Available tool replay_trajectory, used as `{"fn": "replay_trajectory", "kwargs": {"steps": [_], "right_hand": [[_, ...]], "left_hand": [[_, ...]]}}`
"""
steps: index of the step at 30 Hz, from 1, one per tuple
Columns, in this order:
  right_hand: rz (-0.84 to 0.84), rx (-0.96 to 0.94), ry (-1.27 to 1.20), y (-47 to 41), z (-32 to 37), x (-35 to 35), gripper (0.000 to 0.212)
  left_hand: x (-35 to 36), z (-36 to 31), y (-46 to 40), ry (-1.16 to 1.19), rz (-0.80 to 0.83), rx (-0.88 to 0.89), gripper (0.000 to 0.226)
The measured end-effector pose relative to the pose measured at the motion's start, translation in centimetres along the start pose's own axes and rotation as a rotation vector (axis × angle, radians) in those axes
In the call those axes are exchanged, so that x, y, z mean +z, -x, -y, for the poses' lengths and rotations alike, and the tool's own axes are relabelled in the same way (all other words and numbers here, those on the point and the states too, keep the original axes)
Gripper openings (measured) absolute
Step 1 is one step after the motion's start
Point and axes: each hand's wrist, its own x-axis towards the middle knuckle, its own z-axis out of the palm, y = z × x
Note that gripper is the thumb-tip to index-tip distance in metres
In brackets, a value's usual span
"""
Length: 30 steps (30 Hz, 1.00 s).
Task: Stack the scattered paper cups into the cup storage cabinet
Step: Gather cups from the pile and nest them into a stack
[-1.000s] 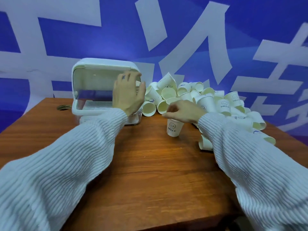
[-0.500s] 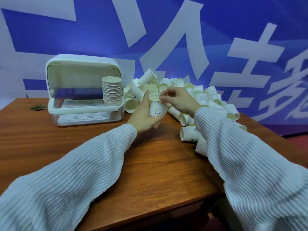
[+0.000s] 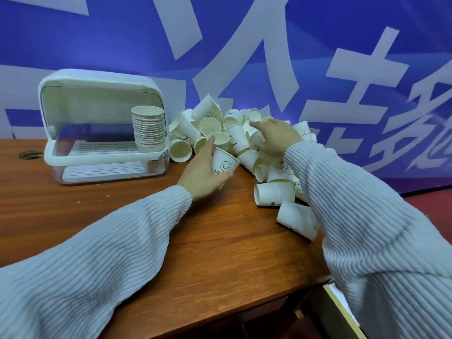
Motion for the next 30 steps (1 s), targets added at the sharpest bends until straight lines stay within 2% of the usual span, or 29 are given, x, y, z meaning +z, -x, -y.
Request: {"fn": "replay_trajectory", "kwargs": {"steps": [4,7,10,13,16,19,21,24,30], "right_hand": [[-0.11,-0.019,0.063,-0.6,0.0,0.5,0.048],[-0.252,-0.026,-0.054,-1.0,0.7,-0.3,0.037],[-0.427,-0.035,-0.404,-0.7,3.2,-2.5,0.035],[-0.531,-0.098,-0.725,-1.0,7.3,-4.5,0.029],[-0.592,-0.183,-0.853,-1.9,12.1,-5.2,0.022],[-0.649,-0.259,-0.927,-2.8,16.2,-5.3,0.016],[-0.629,-0.296,-0.954,-3.5,18.1,-5.3,0.013],[-0.504,-0.329,-0.883,-4.5,19.9,-5.2,0.014],[-0.207,-0.359,-0.628,-5.6,21.3,-5.2,0.034]], "left_hand": [[-0.3,0.5,-0.1,-0.008,-0.006,-0.014,0.109],[-1.3,0.7,-0.1,0.026,-0.067,-0.009,0.101],[-3.3,0.6,0.1,0.044,-0.274,-0.004,0.092],[-6.3,0.6,0.4,0.056,-0.516,-0.011,0.087],[-9.3,1.5,0.9,0.08,-0.681,-0.052,0.081],[-12.1,2.6,1.8,0.092,-0.771,-0.102,0.078],[-13.5,3.3,2.4,0.086,-0.791,-0.126,0.078],[-15.1,3.9,3.3,0.06,-0.808,-0.149,0.077],[-16.9,4.4,3.7,0.027,-0.787,-0.186,0.077]]}}
